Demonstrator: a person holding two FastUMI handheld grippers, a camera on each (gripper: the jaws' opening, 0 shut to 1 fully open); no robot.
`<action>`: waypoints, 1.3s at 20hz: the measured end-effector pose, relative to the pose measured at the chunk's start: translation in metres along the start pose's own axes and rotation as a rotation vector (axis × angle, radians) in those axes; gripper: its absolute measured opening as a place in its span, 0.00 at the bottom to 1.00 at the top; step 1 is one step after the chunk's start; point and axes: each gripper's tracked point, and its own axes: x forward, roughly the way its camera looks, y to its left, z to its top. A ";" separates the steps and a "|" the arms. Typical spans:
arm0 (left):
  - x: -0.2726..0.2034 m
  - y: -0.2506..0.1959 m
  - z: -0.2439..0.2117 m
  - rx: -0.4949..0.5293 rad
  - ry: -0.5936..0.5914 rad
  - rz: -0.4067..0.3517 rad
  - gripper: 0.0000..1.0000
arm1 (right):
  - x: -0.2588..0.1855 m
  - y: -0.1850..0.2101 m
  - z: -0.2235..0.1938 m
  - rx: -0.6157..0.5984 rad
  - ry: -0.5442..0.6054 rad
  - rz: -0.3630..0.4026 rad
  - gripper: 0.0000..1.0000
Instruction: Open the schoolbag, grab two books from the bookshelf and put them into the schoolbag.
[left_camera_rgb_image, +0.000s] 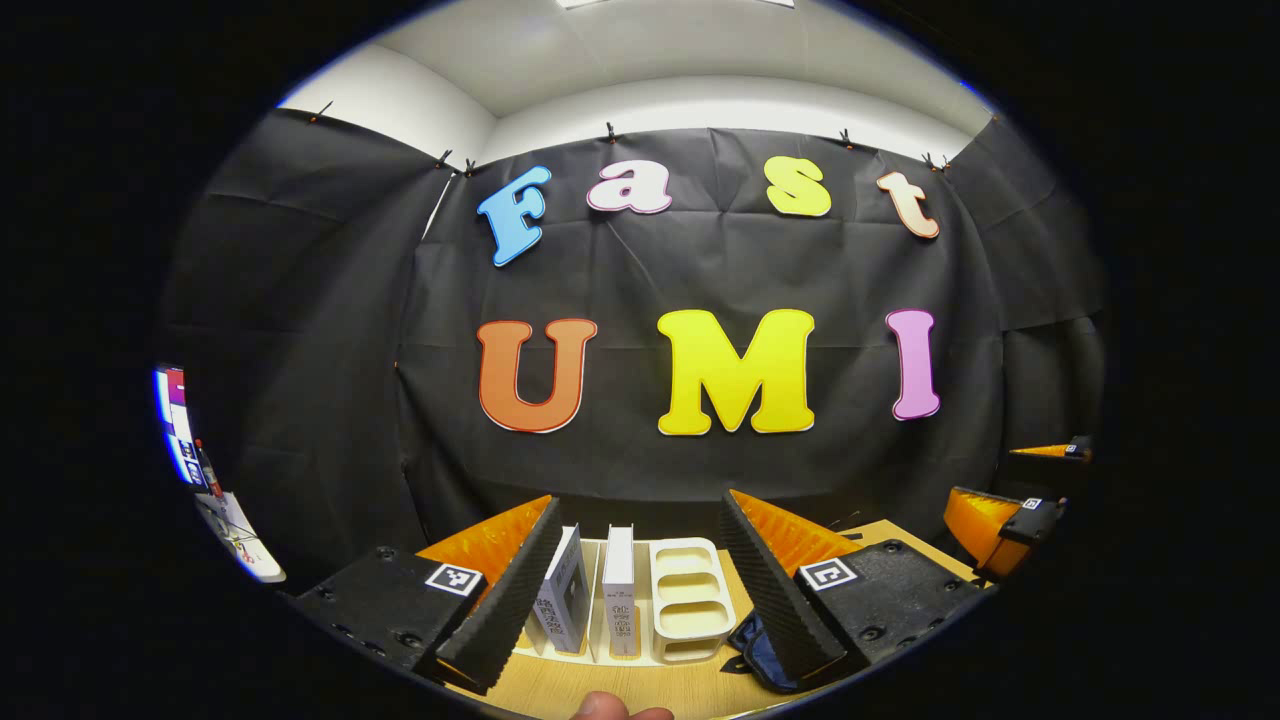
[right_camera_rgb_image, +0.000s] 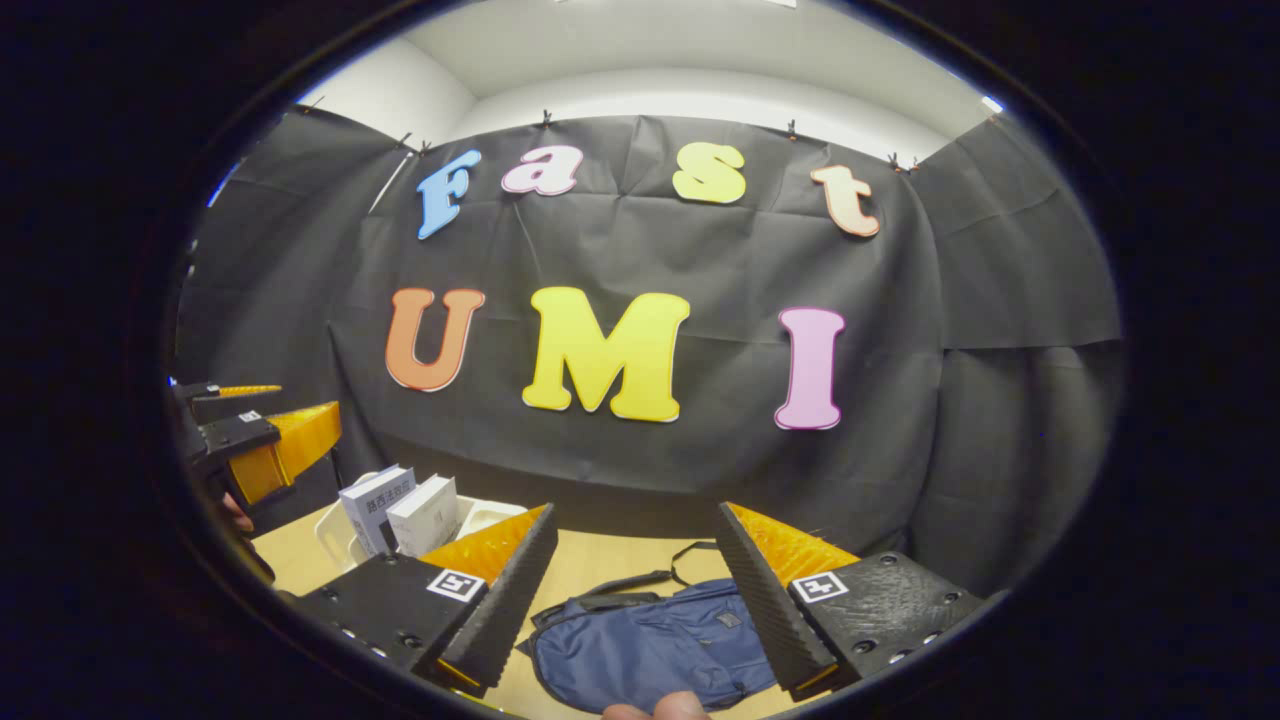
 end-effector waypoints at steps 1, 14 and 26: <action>-0.001 -0.001 -0.002 -0.004 0.004 -0.003 0.99 | 0.003 0.001 -0.009 0.000 0.020 0.001 0.96; -0.011 0.022 -0.009 0.030 0.021 0.026 0.99 | 0.024 0.060 -0.193 -0.043 0.343 0.108 0.96; -0.018 0.047 -0.019 0.067 0.064 0.092 0.99 | 0.055 0.090 -0.346 -0.128 0.608 0.104 0.96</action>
